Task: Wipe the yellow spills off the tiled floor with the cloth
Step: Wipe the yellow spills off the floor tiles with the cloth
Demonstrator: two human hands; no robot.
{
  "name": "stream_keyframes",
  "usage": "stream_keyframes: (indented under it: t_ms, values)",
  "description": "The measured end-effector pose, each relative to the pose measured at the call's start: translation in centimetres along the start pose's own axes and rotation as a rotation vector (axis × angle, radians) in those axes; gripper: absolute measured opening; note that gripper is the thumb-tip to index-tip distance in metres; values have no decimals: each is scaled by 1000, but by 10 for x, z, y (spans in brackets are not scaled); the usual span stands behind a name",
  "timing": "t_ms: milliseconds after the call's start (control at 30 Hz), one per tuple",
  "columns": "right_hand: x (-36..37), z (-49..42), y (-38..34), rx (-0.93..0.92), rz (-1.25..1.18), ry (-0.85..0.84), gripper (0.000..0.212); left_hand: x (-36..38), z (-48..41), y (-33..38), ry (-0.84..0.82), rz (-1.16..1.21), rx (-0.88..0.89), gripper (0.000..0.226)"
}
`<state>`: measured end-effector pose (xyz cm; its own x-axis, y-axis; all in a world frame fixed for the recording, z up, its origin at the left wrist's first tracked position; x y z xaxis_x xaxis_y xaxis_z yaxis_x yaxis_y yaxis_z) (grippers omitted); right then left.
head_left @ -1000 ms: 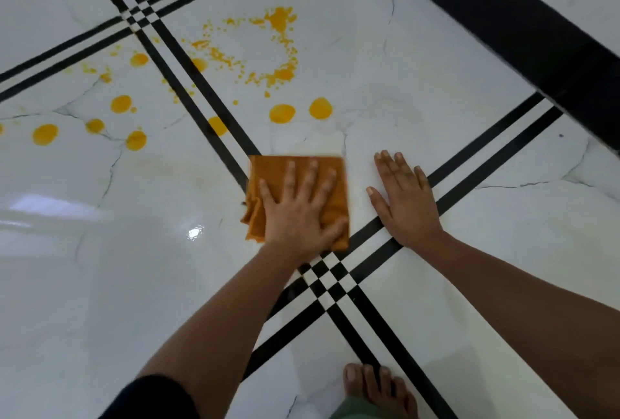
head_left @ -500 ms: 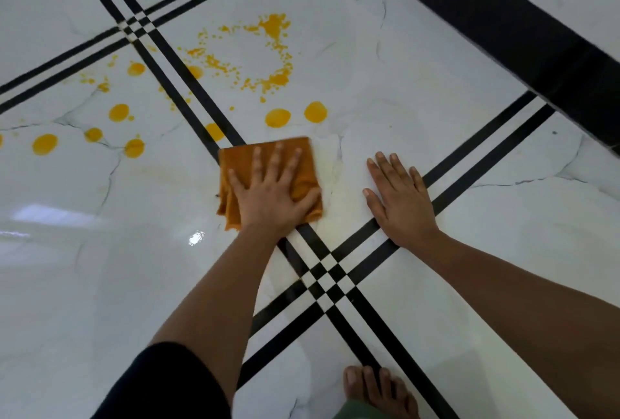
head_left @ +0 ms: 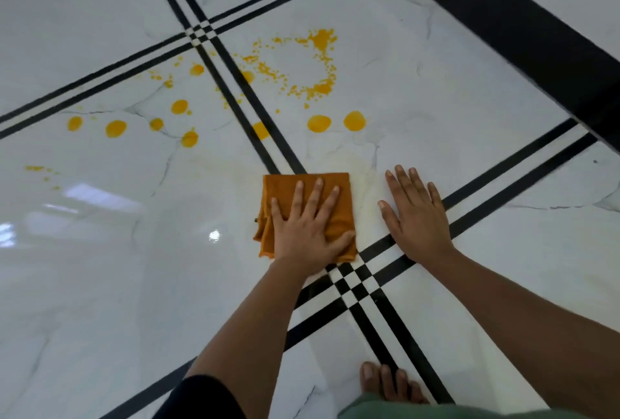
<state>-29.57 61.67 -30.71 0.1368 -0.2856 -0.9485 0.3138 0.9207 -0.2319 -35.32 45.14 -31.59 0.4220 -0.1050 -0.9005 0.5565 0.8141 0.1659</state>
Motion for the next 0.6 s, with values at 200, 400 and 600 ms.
stream_keyframes:
  t_ms: [200,400,600]
  values:
    - [-5,-13,-87,-258,-64,0,64,-17,29,-58,144,194,-92,73]
    - [30,-28,-151,-435,77,-218,82,-10,47,-108,117,153,-214,75]
    - [34,-30,-120,-358,149,-135,66,-16,31,-111,131,158,-155,75]
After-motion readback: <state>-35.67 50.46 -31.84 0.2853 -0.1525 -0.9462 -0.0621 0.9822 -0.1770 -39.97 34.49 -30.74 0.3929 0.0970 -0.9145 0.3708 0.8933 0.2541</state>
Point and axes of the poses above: each hand's wrist, its own z-axis away from the middle knuckle, its own x-axis out of the palm, y = z × x, the point moved 8 cm from there along -z, towards the middle knuckle, and after that the axes turned 7 degrees about -y, right-handed, at the moved point
